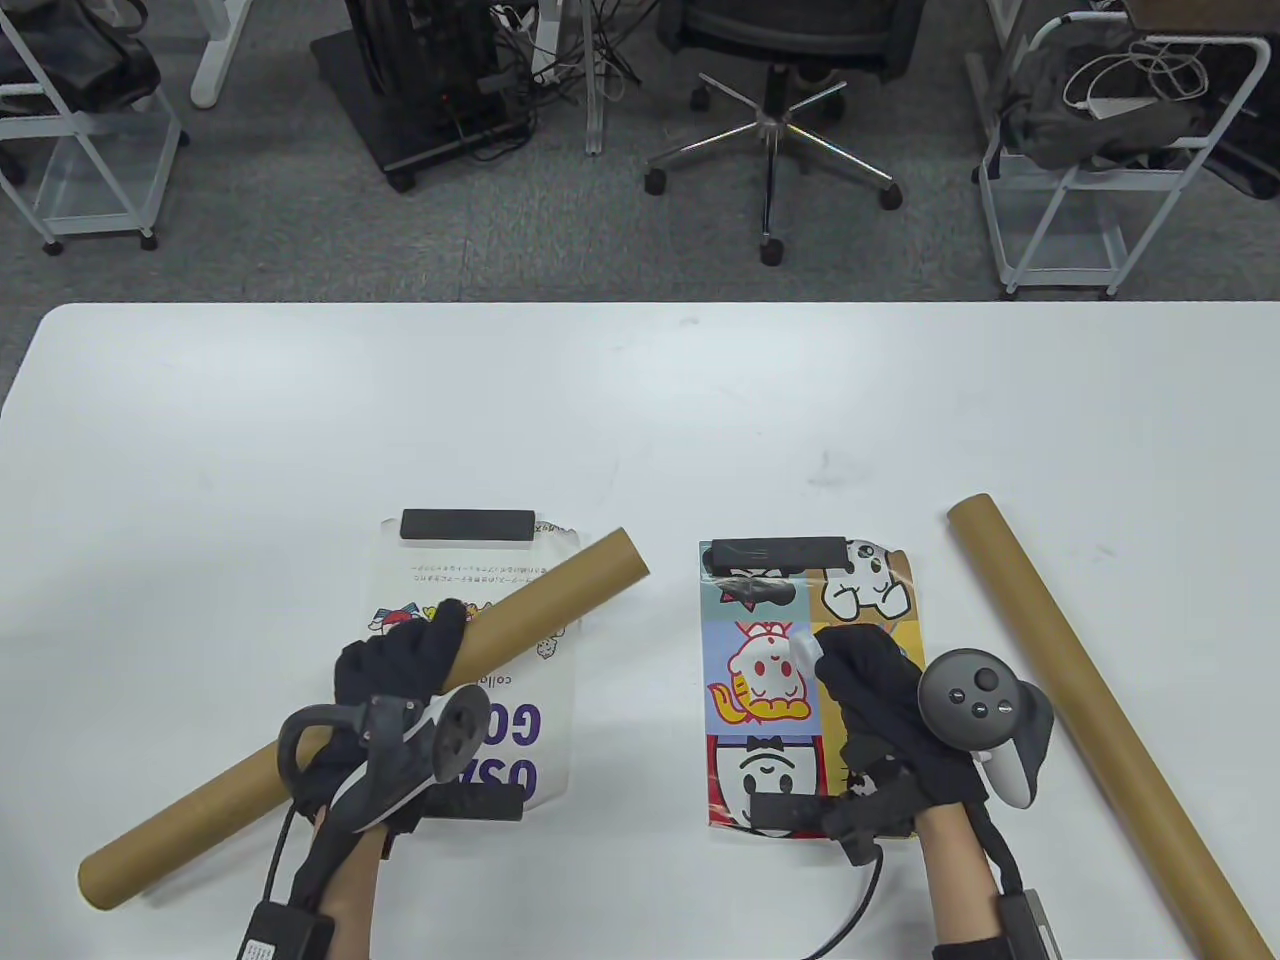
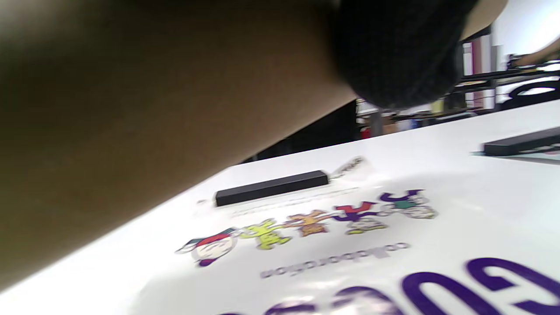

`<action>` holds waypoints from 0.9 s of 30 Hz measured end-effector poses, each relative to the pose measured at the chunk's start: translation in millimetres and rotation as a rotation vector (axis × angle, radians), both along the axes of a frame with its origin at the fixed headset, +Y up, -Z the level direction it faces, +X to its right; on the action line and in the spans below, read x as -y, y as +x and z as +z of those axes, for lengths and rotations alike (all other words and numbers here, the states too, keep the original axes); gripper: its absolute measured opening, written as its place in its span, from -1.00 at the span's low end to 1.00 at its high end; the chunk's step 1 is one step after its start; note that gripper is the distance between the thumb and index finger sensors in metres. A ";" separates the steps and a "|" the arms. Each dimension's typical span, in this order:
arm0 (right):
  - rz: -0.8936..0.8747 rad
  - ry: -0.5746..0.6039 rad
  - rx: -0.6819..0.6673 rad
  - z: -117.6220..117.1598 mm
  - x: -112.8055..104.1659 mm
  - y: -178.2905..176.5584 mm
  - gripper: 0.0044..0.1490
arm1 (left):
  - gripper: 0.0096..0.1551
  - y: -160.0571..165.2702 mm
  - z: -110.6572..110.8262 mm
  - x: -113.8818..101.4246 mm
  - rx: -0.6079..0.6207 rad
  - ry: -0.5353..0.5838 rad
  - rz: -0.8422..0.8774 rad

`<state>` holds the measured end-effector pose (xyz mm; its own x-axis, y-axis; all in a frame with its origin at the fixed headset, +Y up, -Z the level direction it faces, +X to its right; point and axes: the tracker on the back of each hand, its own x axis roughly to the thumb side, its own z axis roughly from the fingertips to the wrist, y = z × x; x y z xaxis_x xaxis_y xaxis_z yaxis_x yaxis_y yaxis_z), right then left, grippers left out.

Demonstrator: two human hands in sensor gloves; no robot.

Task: Roll up posters and store in mailing tubes

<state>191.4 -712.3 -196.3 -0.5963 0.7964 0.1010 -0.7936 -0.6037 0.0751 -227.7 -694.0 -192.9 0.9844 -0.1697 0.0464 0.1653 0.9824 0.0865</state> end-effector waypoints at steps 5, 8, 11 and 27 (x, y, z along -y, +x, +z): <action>-0.001 -0.005 -0.009 0.1 0.5 -1.8 -0.52 | 0.02 -31.0 -7.2 5.2 -0.158 -0.047 -0.001; 0.004 -0.010 -0.021 0.1 0.4 -4.2 -0.52 | 0.03 -44.6 -10.6 10.6 -0.247 -0.087 -0.026; 0.014 -0.008 -0.020 0.0 0.5 -4.9 -0.52 | 0.04 -55.9 -13.7 17.4 -0.327 -0.131 0.000; 0.031 -0.025 -0.037 -0.5 0.9 -8.6 -0.53 | 0.06 -83.7 -22.6 51.2 -0.577 -0.252 -0.034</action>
